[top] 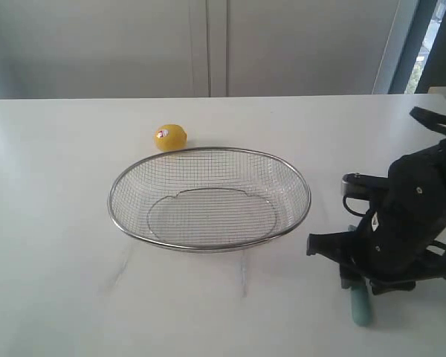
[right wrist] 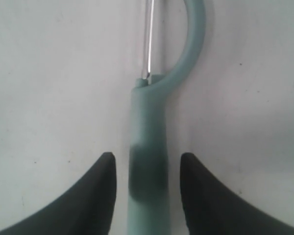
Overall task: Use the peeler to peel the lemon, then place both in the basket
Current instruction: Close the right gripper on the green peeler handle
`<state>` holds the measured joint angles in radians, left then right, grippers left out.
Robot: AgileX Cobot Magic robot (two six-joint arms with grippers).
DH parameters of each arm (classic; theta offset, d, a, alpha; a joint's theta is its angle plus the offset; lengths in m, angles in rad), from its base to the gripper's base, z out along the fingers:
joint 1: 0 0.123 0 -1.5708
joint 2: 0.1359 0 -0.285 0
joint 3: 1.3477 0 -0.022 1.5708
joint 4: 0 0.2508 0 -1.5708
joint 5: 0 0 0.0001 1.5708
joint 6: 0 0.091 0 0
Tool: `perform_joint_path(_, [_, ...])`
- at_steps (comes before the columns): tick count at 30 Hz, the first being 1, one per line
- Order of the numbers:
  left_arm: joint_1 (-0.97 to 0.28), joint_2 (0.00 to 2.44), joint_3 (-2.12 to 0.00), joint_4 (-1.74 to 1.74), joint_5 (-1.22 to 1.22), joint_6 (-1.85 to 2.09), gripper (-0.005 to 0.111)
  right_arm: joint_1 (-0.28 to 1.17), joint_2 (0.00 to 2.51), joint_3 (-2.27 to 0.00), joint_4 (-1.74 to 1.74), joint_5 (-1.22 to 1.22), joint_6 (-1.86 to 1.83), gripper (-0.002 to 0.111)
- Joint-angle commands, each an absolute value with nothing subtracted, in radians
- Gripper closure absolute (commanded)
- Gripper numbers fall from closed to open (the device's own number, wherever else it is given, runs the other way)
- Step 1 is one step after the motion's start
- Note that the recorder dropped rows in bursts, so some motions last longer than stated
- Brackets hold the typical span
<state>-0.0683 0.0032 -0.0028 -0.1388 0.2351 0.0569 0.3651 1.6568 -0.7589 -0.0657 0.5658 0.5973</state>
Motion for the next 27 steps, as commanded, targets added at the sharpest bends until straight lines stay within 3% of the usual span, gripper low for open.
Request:
perform_joint_path(1, [-0.075,0.000,0.000,-0.148,0.235,0.056,0.107,0.358,1.656,-0.756,-0.067,0.557,0.601,0.068])
perform_joint_path(18, [-0.075,0.000,0.000,-0.148,0.235,0.056,0.107,0.358,1.710,-0.755,-0.052,0.559,0.601,0.071])
perform_joint_path(25, [-0.075,0.000,0.000,-0.148,0.235,0.056,0.107,0.358,1.737,-0.755,-0.052,0.570,0.601,0.076])
perform_joint_path(27, [-0.075,0.000,0.000,-0.148,0.235,0.056,0.107,0.358,1.737,-0.755,-0.052,0.570,0.607,0.083])
